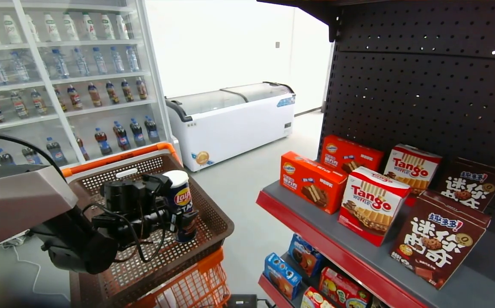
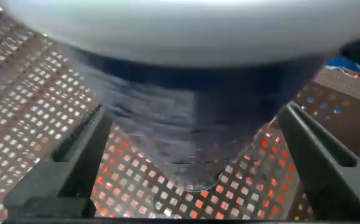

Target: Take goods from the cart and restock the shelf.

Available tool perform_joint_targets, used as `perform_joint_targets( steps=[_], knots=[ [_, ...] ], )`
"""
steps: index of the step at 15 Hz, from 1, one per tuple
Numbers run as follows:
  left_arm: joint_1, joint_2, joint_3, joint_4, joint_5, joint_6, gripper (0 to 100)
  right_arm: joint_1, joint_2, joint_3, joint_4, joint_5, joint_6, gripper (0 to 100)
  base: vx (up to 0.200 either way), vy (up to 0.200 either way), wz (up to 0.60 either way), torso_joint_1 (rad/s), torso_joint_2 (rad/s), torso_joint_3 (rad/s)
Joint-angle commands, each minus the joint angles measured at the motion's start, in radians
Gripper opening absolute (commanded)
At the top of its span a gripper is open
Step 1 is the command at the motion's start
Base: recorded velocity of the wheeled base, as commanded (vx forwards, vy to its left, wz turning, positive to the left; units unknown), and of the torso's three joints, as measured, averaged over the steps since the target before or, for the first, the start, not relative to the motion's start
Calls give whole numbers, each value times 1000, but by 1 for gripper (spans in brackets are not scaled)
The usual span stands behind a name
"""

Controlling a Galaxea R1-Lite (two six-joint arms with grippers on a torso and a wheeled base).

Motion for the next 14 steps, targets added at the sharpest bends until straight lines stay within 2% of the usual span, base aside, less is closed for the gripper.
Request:
perform_joint_targets(
  steps=[1, 3, 4, 8, 10, 11, 13, 14],
  knots=[
    [-3, 32, -3, -1, 0, 1, 100, 0, 0, 0, -1, 0, 0, 100, 0, 0, 0, 0, 0, 0],
    [-1, 33, -2, -3, 0, 1, 100, 0, 0, 0, -1, 0, 0, 100, 0, 0, 0, 0, 0, 0],
    [-1, 33, -8, -3, 1, 1, 0, 0, 0, 0, 1, 0, 0, 100, 0, 0, 0, 0, 0, 0],
    [2, 22, -33, 2, 6, 19, 0, 0, 0, 0, 1, 0, 0, 100, 0, 0, 0, 0, 0, 0],
    [-24, -37, -85, 20, 3, -4, 0, 0, 0, 0, -1, 0, 0, 100, 0, 0, 0, 0, 0, 0],
    [-46, -79, -99, 42, -2, -5, 0, 0, 0, 0, -1, 0, 0, 100, 0, 0, 0, 0, 0, 0],
    [-102, -214, -117, 102, -71, -27, 0, 0, 0, 0, -1, 0, 0, 100, 0, 0, 0, 0, 0, 0],
    [-110, -268, -108, 149, -103, -31, 0, 0, 0, 0, -1, 0, 0, 100, 0, 0, 0, 0, 0, 0]
  ],
)
